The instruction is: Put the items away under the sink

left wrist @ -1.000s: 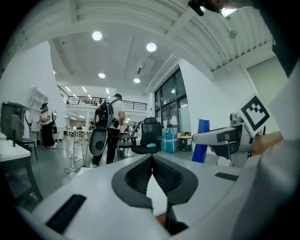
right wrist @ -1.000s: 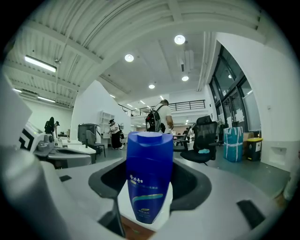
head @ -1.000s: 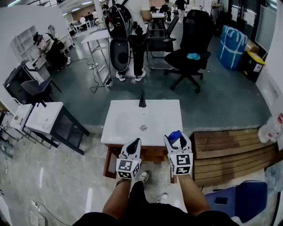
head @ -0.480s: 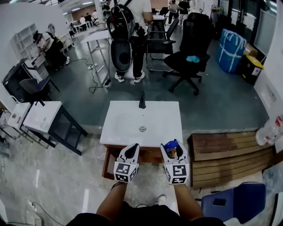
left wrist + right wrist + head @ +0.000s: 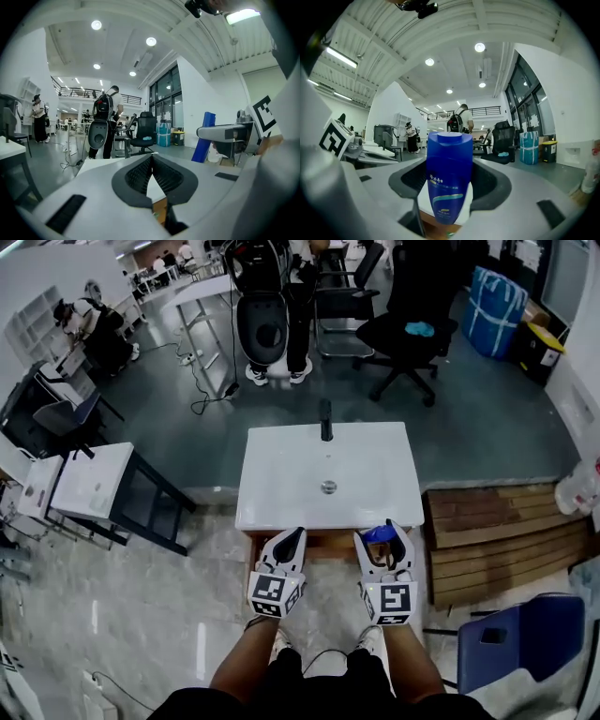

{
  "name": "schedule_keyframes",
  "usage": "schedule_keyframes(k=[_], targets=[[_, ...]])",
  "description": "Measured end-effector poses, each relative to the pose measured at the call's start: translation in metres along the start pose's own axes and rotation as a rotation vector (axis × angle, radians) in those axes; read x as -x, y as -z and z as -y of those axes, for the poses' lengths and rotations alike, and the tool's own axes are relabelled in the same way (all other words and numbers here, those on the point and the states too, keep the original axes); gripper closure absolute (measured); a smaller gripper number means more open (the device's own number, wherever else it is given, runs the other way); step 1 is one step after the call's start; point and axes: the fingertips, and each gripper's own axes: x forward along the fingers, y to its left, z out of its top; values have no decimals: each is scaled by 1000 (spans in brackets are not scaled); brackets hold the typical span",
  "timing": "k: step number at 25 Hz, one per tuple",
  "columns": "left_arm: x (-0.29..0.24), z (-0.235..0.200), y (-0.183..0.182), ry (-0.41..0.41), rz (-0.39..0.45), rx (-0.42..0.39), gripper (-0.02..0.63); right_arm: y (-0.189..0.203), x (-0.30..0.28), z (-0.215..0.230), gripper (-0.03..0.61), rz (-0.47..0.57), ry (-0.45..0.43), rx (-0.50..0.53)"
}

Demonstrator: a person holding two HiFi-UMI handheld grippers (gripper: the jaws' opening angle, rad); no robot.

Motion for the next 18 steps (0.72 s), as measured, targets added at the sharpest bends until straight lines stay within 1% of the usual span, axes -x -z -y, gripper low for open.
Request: schedule_keyframes(k=[4,7,9,12,15,18], targets=[[-4,2,24,19,-3,-50,595,25,-6,-15,299,-29,3,13],[-7,6,44,49,-3,-22,595,49,-9,-23,301,-43,9,11],[-9,6,62,48,-6,-9,595,65,-11,-28,300,-44,7,20],[-12,-1,97,27,-14,6,595,93,-14,-35,299,-40,4,32],[-19,-13,134,-1,-19,26,595,126,-21,-40,299,-40,20,25],[-26,-20,175,-18,-19,50,595,160,-30,-45,299,-21,19,27]])
